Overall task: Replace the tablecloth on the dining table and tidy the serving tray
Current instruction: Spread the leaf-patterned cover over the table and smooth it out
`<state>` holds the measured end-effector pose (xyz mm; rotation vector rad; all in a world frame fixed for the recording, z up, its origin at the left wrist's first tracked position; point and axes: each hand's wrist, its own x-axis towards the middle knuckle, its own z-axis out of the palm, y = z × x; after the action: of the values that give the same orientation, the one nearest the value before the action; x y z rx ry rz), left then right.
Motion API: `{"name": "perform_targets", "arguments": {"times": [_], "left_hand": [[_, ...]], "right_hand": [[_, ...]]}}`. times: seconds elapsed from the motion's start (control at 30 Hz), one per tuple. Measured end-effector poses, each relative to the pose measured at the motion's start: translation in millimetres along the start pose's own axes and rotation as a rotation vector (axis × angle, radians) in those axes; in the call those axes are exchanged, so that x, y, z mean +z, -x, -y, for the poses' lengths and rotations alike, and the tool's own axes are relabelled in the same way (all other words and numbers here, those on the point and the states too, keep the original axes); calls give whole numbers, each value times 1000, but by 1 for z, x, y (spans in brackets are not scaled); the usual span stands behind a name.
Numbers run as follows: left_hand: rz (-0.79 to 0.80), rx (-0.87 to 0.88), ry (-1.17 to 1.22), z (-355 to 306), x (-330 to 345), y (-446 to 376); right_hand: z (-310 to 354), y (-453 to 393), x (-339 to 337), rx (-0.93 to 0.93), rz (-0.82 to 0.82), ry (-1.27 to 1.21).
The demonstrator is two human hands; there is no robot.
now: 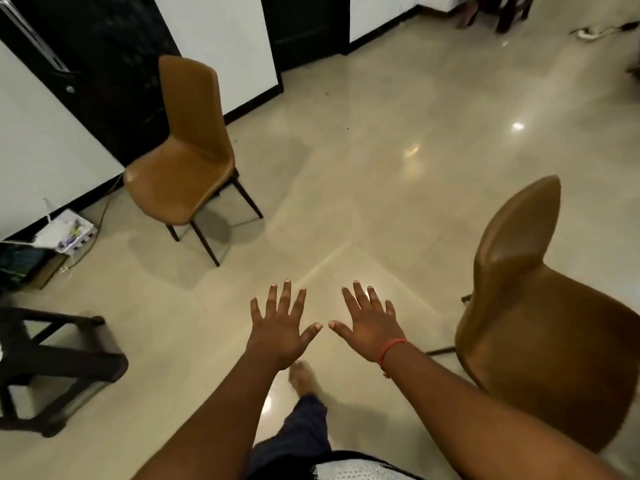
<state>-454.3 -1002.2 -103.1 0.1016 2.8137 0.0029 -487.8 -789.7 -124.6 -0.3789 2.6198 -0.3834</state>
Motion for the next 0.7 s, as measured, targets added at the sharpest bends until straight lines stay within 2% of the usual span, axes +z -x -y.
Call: {"name": "perform_targets", "arguments": {"times": [0.13,0.33,0.5,0.7], "left_hand": [[2,31,0,27,-25,-112],[4,219,-65,38,-88,-258],[9,338,-94,9,-138,-379],[13,398,-155,-54,-182,-529]], "right_hand": [[-11,-94,-38,66,-21,0],[-32,-191,-109,218,-82,-68],[-79,-262,-170,334,-165,-102],[-179,-348,-236,420,-176,-179]]}}
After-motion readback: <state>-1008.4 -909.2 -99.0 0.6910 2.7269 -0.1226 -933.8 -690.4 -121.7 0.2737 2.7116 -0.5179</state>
